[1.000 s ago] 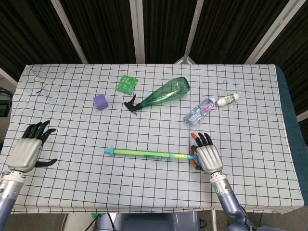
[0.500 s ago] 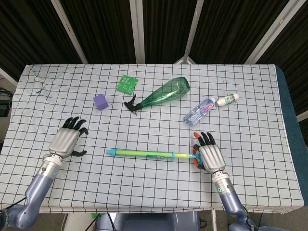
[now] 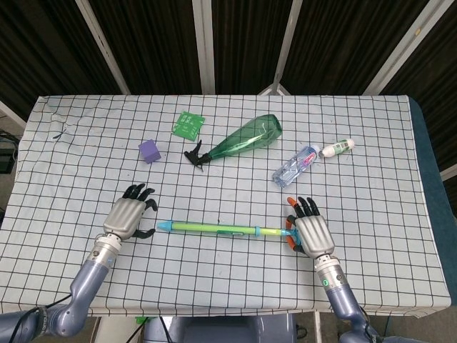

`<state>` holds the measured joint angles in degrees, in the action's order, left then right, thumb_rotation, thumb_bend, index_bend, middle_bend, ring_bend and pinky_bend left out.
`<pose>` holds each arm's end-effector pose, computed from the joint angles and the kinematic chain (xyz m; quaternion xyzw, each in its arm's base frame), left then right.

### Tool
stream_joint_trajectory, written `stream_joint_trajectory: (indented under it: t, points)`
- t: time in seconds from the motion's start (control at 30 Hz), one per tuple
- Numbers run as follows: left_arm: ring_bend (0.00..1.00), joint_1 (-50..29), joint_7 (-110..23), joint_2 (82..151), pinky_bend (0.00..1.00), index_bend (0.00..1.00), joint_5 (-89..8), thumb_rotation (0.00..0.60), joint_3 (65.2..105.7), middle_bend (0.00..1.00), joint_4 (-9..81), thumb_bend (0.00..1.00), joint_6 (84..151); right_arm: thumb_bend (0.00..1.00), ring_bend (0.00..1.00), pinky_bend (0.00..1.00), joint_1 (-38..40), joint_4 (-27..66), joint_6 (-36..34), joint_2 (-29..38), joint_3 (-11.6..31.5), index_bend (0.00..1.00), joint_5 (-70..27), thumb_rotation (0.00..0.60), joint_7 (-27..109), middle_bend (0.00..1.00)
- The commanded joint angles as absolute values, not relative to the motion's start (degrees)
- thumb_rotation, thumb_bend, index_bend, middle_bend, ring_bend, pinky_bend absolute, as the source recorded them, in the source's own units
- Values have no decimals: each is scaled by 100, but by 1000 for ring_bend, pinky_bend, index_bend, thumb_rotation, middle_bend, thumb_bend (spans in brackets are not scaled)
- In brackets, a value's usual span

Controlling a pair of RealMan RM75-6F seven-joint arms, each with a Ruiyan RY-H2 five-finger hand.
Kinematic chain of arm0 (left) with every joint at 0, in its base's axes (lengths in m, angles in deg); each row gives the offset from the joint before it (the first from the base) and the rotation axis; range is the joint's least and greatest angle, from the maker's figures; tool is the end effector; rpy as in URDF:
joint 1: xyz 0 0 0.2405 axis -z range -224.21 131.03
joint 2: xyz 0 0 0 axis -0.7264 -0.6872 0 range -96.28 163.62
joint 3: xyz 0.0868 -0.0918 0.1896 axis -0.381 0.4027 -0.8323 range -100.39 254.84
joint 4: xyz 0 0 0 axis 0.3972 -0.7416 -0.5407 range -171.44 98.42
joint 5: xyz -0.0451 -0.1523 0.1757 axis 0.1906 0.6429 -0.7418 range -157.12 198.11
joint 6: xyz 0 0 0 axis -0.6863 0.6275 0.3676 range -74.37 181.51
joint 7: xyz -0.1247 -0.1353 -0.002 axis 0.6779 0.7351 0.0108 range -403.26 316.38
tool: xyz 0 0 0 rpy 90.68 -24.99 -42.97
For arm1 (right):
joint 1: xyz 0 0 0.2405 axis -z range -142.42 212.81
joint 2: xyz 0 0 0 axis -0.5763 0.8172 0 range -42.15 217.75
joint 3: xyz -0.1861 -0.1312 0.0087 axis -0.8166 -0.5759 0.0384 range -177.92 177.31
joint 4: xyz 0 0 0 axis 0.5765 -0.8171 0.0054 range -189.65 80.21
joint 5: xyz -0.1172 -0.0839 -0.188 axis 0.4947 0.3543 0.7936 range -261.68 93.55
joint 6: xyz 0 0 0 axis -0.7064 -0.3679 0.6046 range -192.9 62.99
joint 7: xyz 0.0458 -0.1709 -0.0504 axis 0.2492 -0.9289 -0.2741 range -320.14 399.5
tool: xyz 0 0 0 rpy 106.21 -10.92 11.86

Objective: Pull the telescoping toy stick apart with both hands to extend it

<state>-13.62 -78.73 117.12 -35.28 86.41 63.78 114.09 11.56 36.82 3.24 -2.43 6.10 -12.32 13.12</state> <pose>-0.1445 0.3138 -0.0408 -0.7268 -0.4155 -0.3045 0.4543 -0.1709 -0.2880 -0.0472 0.6907 -0.4033 0.3611 0.4794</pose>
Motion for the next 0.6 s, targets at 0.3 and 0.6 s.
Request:
stream_joint_trajectory:
  t: [0.3,0.6]
  points:
    - [0,-1129,-8108,12169,1,410,-3290,600,8570,105,6156,353,11485,448,0,0,1146,3700,326,-241,621,628,-1298,600,1307,164]
    - [0,-960,-8227,12498,0,404,-3171,600,8509,86,5890,361,11462,448,0,0,1160,3714,338,-219,608,628,-1341,600,1332,166]
